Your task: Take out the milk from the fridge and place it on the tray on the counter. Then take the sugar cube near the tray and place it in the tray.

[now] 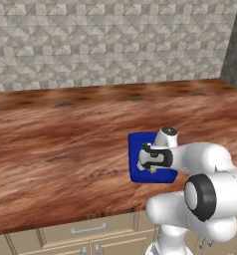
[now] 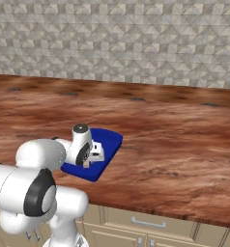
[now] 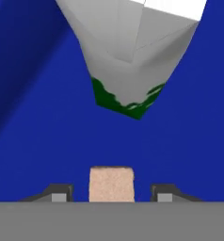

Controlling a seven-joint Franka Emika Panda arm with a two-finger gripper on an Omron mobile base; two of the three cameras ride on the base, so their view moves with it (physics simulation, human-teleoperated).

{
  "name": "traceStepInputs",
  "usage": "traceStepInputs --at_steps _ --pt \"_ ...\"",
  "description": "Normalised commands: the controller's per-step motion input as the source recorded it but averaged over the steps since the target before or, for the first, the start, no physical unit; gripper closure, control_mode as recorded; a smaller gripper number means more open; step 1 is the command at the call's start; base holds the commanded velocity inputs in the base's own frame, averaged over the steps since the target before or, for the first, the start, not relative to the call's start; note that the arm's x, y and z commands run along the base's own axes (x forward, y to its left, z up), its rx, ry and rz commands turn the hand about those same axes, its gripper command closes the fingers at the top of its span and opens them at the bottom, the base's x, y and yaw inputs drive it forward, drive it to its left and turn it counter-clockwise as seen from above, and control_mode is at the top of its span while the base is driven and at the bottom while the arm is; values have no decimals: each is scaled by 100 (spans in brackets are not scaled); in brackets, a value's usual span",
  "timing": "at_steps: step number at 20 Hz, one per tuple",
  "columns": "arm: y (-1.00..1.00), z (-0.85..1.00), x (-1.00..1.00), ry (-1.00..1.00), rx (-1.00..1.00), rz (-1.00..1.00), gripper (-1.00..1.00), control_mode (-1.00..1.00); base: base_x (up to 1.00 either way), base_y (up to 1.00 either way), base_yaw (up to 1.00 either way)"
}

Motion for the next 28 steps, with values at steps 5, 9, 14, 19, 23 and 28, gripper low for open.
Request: traceStepInputs --at_steps 5,9,14,19,23,28 --pt "2 16 -9 -7 0 0 -100 -100 0 0 0" --pt "0 41 -22 -11 0 -3 -100 -100 0 0 0" --pt "0 72 -48 -15 0 -10 -100 -100 0 0 0" --pt "1 100 -55 -16 -4 -12 -100 -100 0 0 0" --pt "0 100 -64 -20 -4 -15 -100 -100 0 0 0" --pt "0 100 -78 -9 -5 -12 -100 -100 0 0 0"
